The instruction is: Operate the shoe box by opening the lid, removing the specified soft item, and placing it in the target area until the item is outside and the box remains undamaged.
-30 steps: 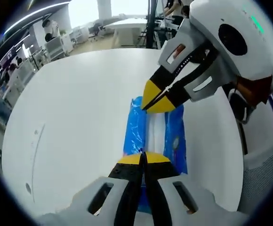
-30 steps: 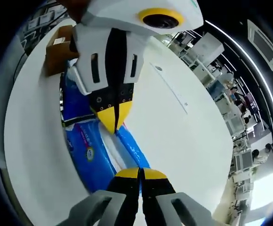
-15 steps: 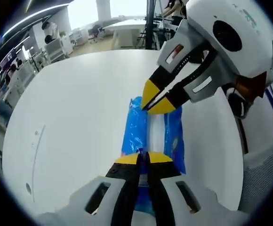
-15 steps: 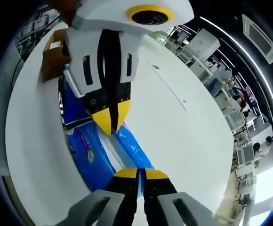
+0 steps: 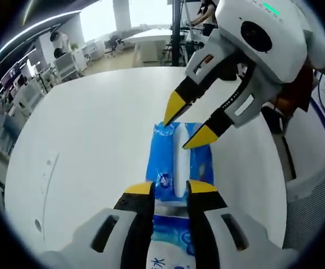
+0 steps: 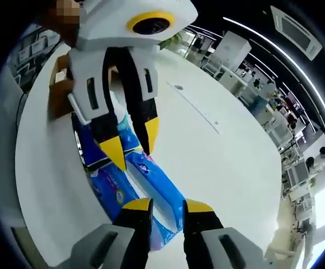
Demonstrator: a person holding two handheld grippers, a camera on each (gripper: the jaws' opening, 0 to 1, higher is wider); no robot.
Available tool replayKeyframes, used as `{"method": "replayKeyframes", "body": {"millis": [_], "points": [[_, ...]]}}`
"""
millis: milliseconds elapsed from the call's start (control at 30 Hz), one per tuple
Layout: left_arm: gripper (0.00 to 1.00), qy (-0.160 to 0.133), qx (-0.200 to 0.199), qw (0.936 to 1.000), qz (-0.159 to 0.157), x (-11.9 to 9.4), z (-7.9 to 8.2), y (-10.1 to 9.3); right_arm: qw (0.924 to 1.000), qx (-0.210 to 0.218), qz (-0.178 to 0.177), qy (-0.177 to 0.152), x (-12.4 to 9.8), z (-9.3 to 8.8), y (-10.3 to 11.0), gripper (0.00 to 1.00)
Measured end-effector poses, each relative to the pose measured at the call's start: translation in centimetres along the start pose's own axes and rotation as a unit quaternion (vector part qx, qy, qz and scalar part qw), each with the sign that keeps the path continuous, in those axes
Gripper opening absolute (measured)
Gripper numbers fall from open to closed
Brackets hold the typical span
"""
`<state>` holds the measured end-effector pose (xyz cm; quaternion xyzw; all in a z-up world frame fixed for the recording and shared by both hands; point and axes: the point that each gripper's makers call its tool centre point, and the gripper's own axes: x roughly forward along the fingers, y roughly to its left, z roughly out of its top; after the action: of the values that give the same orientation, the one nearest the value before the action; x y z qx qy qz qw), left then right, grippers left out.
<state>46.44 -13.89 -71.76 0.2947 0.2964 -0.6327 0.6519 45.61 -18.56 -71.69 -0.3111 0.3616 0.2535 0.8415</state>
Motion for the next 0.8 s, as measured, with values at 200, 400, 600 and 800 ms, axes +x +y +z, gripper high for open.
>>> {"method": "replayKeyframes", "body": {"millis": [200,400,600,800], "points": [[0.29,-0.017,-0.022,0.9996,-0.002,-1.2,0.4,-0.3,0.9999,0.010,0.002,-0.006,-0.7,0.5,0.4,0.22],[0.33,-0.031,-0.033,0.9990,0.001,-2.4,0.8,-0.7,0.9997,0.020,0.005,-0.012,-1.6,0.7,0.8,0.28],[0.38,-0.040,-0.039,0.9984,0.005,-3.4,0.9,-1.0,0.9994,0.029,0.004,-0.019,-2.4,1.2,1.2,0.31],[0.45,-0.050,-0.034,0.9981,0.009,-4.8,0.9,-1.3,0.9988,0.041,0.006,-0.028,-3.0,1.8,1.7,0.37]]}}
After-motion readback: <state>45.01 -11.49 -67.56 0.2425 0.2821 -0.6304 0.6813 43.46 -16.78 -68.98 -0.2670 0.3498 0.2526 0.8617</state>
